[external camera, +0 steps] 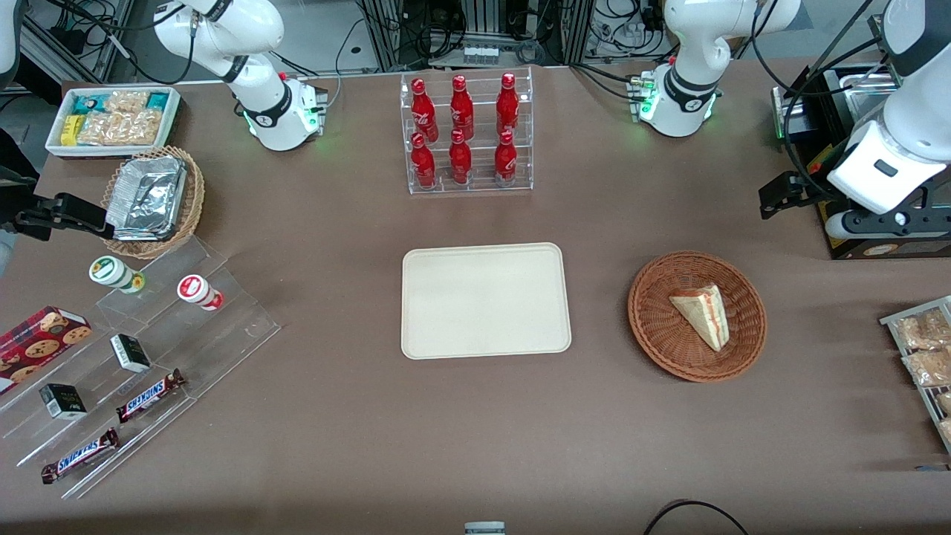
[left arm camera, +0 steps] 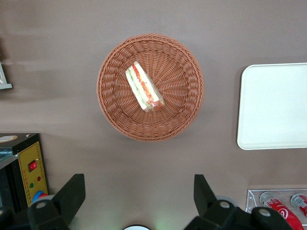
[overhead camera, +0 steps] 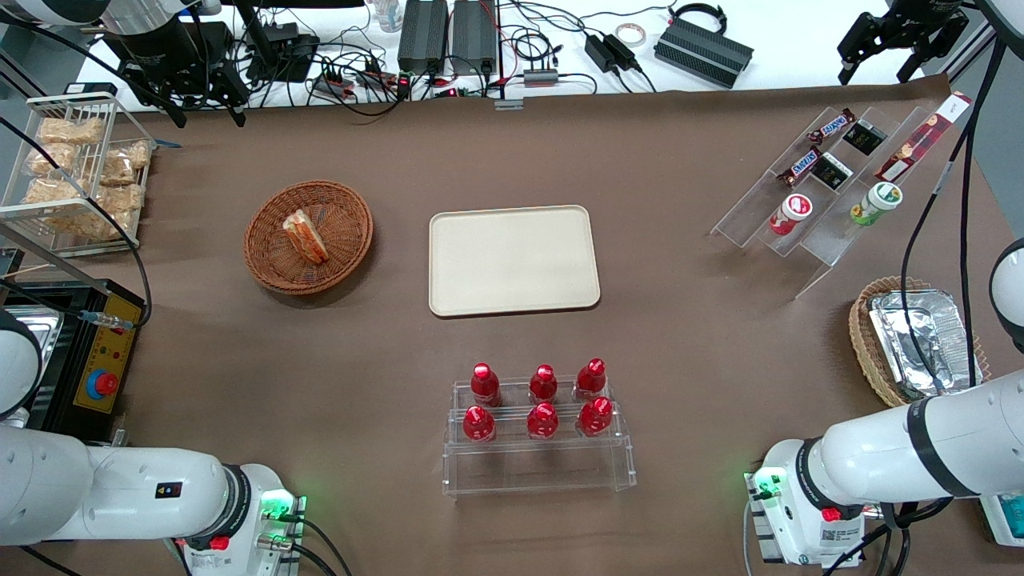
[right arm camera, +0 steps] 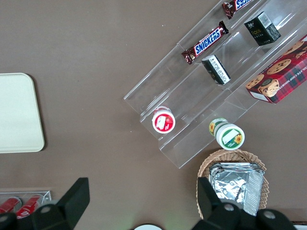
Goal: Place sandwich from basket to tray
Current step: 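Move the left gripper over the wrapped sandwich in the wicker basket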
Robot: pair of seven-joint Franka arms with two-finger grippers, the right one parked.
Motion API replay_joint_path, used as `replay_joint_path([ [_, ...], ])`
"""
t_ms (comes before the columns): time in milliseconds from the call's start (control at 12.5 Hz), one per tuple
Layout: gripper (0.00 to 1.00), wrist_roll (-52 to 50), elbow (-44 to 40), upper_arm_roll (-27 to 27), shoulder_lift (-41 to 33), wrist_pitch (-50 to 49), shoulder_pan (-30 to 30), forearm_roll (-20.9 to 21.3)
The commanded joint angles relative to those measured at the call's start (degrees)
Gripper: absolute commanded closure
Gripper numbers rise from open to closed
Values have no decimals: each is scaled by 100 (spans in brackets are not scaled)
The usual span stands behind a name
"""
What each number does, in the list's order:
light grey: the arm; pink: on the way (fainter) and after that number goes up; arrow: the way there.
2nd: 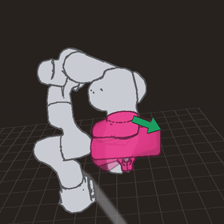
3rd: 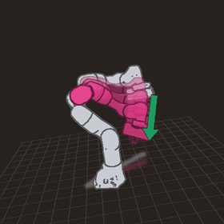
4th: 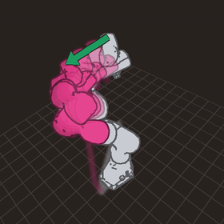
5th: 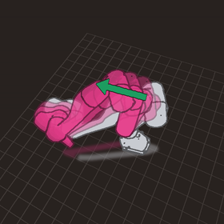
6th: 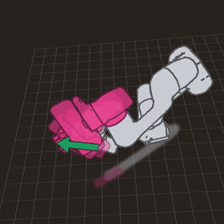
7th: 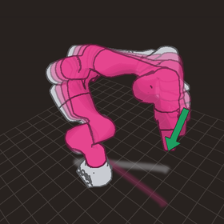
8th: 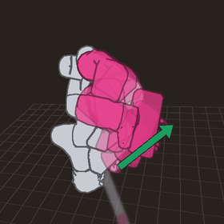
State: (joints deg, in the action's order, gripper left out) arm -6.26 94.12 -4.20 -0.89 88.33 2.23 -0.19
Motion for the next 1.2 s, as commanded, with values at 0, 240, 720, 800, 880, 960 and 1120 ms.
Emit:
replay_joint_path([
  [0,0,98,-201,-54,176,-9,6,-157],
  [240,0,186,-149,-55,264,149,6,-201],
  [720,0,186,544,-46,370,500,6,-166],
  [800,0,186,763,-46,370,675,-3,-157],
  [880,0,186,957,-46,379,886,-3,-131],
  [960,0,186,1159,-37,379,1114,-11,-113],
  [1120,0,186,1555,-28,370,1571,-38,-113],
])
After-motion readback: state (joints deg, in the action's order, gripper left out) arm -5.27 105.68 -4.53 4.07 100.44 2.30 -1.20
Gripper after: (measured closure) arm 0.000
